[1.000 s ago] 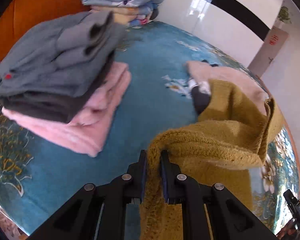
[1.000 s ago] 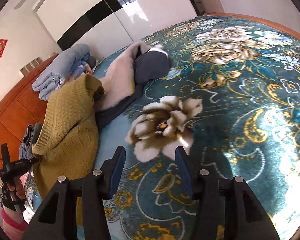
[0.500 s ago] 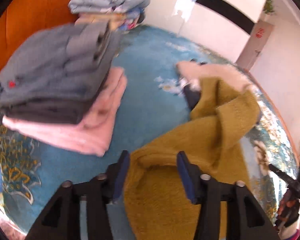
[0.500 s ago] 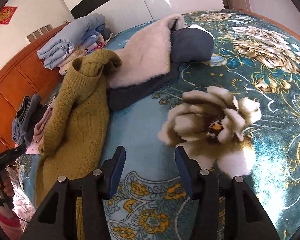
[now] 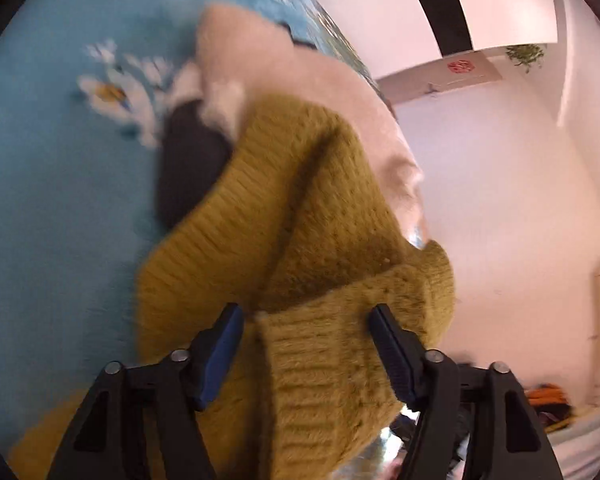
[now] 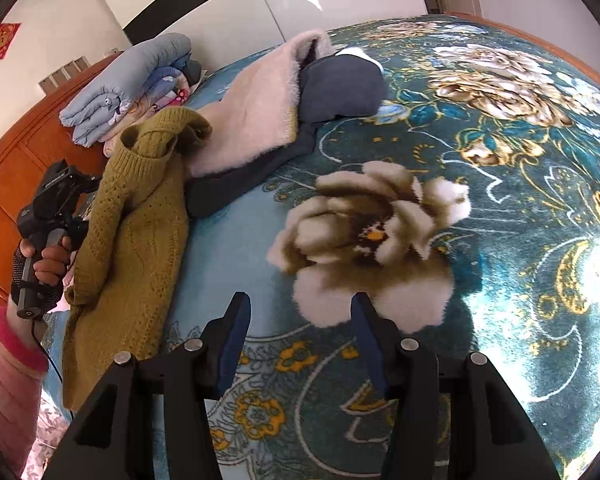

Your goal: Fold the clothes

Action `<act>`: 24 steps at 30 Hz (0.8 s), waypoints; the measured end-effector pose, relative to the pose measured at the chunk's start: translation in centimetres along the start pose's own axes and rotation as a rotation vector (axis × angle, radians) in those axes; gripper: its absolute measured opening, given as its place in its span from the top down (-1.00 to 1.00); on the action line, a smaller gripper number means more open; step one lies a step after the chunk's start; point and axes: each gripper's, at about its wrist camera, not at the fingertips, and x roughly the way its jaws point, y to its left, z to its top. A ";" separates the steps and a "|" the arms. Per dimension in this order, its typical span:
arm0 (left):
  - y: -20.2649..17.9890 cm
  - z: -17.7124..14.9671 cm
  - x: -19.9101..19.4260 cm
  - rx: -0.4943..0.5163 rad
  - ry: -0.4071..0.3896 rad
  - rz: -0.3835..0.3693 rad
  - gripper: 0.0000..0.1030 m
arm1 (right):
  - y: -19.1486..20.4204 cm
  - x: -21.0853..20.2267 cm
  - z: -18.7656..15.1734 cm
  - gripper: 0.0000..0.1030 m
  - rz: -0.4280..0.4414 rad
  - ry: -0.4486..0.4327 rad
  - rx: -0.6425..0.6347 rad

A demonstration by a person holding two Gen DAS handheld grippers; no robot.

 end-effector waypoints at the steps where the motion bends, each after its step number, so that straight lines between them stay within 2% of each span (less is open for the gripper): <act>1: -0.1 -0.2 0.1 0.007 -0.010 -0.024 -0.41 | -0.5 0.0 0.0 -0.04 -0.001 0.001 0.019; 4: -1.3 -1.4 -0.7 0.044 -0.060 -0.093 -0.37 | -1.3 0.1 -0.1 -0.04 0.006 0.008 0.048; 6: -2.7 -2.8 -1.9 0.105 -0.092 -0.147 -0.21 | -1.3 0.4 -0.2 -0.04 0.010 0.012 0.046; 7: -3.5 -3.5 -2.4 0.145 -0.102 -0.167 -0.03 | -1.4 0.5 -0.3 -0.04 0.012 0.015 0.044; 8: -4.4 -4.4 -2.5 0.197 -0.107 -0.154 0.05 | -1.4 0.6 -0.3 -0.04 0.014 0.017 0.044; 15: -10.3 -10.1 -0.3 0.588 -0.125 0.123 0.06 | -1.0 1.5 -0.5 -0.04 0.030 0.028 0.043; 18: -11.5 -11.9 0.9 0.669 -0.124 0.172 0.01 | -0.9 1.4 -0.7 -0.04 0.026 0.032 0.032; 21: -12.6 -14.2 2.0 0.769 -0.118 0.267 -0.19 | -1.2 1.1 -0.9 -0.04 0.020 0.029 0.042; 24: -13.4 -17.3 3.8 0.948 -0.086 0.439 -0.26 | -1.3 1.1 -1.0 -0.04 0.021 0.028 0.046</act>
